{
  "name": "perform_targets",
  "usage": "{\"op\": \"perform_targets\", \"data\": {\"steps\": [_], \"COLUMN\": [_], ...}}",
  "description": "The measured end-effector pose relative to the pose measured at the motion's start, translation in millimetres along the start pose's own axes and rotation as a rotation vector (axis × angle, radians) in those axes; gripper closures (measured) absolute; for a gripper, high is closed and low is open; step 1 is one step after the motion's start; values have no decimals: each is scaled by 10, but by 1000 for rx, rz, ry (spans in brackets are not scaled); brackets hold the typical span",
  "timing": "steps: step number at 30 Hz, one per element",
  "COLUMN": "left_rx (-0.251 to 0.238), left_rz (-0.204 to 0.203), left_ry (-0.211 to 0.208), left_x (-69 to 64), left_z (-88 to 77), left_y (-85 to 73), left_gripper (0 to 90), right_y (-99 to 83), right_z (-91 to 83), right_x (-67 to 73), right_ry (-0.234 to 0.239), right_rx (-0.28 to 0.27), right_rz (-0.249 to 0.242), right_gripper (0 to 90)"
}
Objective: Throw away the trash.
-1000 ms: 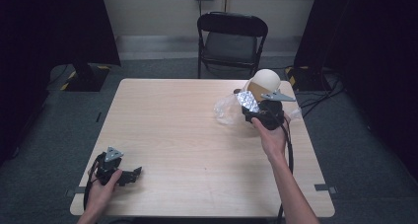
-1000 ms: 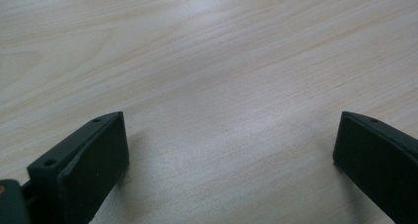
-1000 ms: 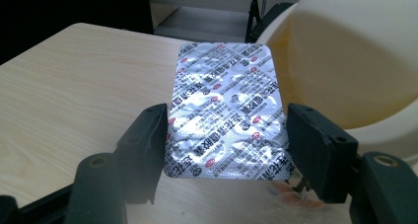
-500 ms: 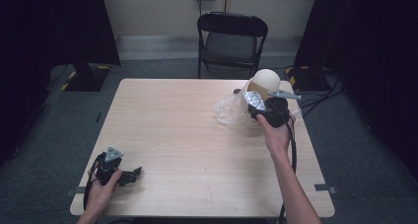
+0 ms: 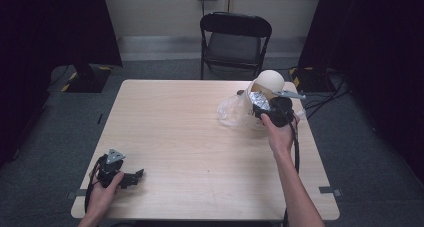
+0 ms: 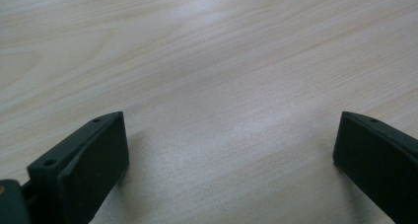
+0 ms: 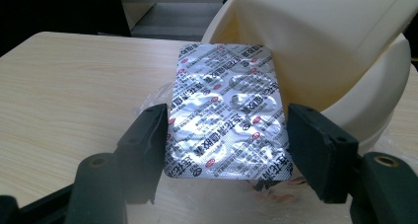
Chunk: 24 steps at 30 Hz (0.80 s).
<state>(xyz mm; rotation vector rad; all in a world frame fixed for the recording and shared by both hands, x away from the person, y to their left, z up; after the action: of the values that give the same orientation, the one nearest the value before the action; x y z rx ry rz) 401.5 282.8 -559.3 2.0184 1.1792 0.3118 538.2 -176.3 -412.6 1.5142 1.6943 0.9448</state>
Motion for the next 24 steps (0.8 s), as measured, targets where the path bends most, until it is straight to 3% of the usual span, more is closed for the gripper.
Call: {"op": "perform_targets", "data": {"steps": [13, 24], "left_rx": [0, -2], "left_rz": [0, -2], "left_ry": [0, 0], "left_x": [0, -1], "left_z": [0, 1], "left_y": [0, 1], "left_gripper": [0, 0], "right_y": [52, 208], "right_z": [-15, 25], "right_x": [-18, 6], "right_ry": [1, -9], "right_rx": [-34, -53], "right_rz": [31, 52], "right_gripper": [341, 341]}}
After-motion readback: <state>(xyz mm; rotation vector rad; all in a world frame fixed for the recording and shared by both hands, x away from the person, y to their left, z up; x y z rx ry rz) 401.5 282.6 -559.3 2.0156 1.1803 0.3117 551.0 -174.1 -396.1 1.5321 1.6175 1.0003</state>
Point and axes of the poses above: each handheld gripper's, and its own axes: z roughly forward along the jaws, y roughly out of its top, x roughly to its left, the point moved 8 cm from there along z, roughly forward along the jaws, and after that the axes turned 12 degrees about -y, right-handed, at the moved point
